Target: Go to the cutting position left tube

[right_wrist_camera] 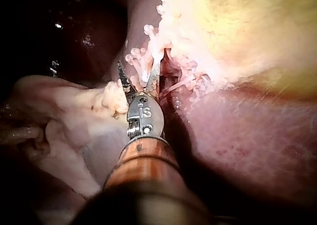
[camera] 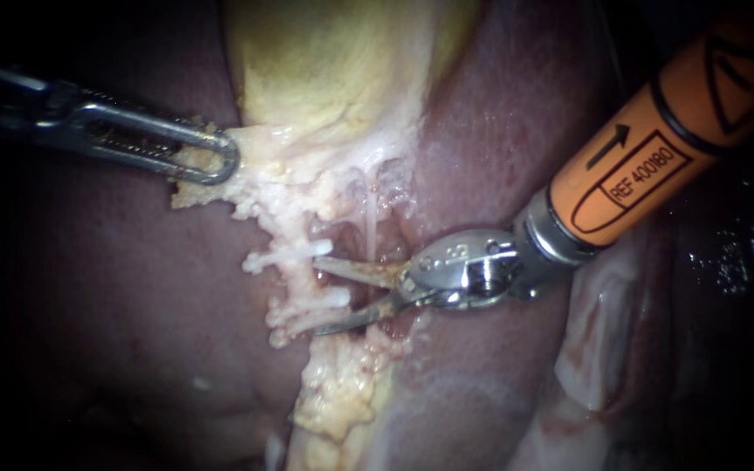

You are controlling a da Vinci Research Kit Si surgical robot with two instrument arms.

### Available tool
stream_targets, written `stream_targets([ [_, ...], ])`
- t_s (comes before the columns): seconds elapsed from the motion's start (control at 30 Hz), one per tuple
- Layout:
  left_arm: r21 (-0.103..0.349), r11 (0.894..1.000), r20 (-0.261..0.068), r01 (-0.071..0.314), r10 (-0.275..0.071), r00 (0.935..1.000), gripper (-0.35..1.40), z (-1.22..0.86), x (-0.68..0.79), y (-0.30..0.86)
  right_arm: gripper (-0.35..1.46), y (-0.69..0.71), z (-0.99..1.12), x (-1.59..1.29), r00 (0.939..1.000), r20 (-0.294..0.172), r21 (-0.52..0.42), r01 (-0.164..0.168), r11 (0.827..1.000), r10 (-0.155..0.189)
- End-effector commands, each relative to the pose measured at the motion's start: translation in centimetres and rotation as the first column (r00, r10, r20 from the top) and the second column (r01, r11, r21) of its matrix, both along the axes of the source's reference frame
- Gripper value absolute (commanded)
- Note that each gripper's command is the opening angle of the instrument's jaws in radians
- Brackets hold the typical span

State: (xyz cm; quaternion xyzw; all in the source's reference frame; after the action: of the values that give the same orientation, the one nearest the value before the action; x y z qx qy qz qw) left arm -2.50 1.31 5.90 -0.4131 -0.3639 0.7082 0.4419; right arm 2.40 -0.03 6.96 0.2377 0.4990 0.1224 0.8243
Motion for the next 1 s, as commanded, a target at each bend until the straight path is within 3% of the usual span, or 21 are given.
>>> stream_targets([
  [0.03,0.0,1.0,0.0,0.0,0.0,1.0,-0.35,0.0,0.0,0.0,1.33,-0.01,0.02,0.02,1.0,0.0,0.001,0.003,1.0,-0.003],
  [0.33,0.0,1.0,0.0,0.0,0.0,1.0,-0.35,0.0,0.0,0.0,1.33,-0.07,0.15,0.11,0.9996,-0.015,0.006,0.022,1.0,-0.022],
  [0.43,0.0,1.0,0.0,0.0,0.0,1.0,-0.35,0.0,0.0,0.0,1.33,-0.07,0.17,0.11,0.9987,-0.042,0.017,0.031,0.999,-0.03],
  [0.53,0.0,1.0,0.0,0.0,0.0,1.0,-0.35,0.0,0.0,0.0,1.33,-0.08,0.16,0.11,0.9932,-0.109,0.033,0.047,0.998,-0.043],
  [0.7,0.0,1.0,0.0,0.0,0.0,1.0,-0.35,0.0,0.0,0.0,1.3,-0.1,0.12,0.13,0.983,-0.17,0.027,0.075,0.997,-0.07],
  [0.77,0.0,1.0,0.0,0.0,0.0,1.0,-0.35,0.0,0.0,0.0,1.28,-0.09,0.12,0.17,0.9801,-0.183,0.032,0.085,0.996,-0.078],
  [1.0,0.0,1.0,-0.001,0.001,-0.001,1.0,-0.35,0.0,-0.01,0.0,1.26,-0.15,0.23,0.42,0.98,-0.183,0.061,0.091,0.994,-0.079],
])
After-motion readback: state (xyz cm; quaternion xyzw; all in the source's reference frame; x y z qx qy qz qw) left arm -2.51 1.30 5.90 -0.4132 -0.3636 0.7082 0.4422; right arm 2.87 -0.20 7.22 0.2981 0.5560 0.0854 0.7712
